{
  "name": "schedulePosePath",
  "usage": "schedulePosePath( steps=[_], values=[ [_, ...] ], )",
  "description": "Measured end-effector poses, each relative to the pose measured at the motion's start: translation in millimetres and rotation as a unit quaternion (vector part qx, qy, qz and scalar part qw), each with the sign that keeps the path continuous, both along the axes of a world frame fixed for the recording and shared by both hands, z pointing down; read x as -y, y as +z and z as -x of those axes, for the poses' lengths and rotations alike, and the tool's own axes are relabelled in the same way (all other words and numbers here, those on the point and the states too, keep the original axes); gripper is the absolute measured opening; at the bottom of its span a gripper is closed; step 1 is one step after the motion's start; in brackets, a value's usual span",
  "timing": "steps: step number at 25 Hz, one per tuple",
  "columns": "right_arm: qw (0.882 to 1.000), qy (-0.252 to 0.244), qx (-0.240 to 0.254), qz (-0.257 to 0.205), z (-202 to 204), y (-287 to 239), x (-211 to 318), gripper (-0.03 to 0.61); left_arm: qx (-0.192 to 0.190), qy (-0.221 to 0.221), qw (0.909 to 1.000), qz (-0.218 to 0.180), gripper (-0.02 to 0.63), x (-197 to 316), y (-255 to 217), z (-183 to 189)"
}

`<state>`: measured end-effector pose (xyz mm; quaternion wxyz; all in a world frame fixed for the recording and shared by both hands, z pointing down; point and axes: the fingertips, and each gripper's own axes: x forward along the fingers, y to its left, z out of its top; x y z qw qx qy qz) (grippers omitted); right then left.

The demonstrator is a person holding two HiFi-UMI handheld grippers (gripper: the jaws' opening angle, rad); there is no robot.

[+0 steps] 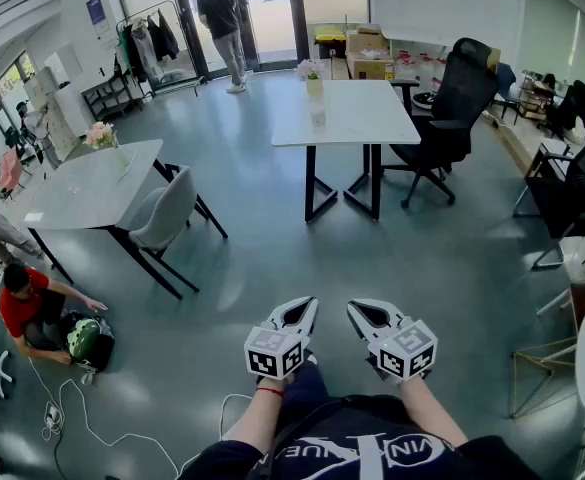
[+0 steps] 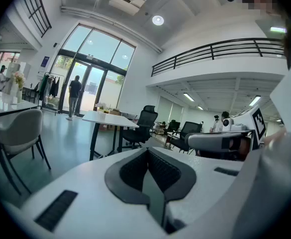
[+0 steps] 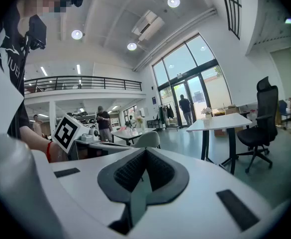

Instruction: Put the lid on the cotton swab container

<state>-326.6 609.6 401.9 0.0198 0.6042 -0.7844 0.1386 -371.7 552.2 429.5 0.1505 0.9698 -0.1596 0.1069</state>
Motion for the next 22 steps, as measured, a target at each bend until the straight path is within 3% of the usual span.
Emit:
schedulePosePath(
  steps=[11, 22],
  values=[
    [0.999, 0.033, 0.003, 0.005, -35, 25, 31, 0.003, 0.006, -0.043, 0.9990, -0.012, 0.008, 48, 13, -14],
    [0.997, 0.068, 0.027, 0.012, -115, 36, 133, 0.003, -0.025, -0.045, 0.9986, -0.017, 0.008, 161, 9, -78]
  ],
)
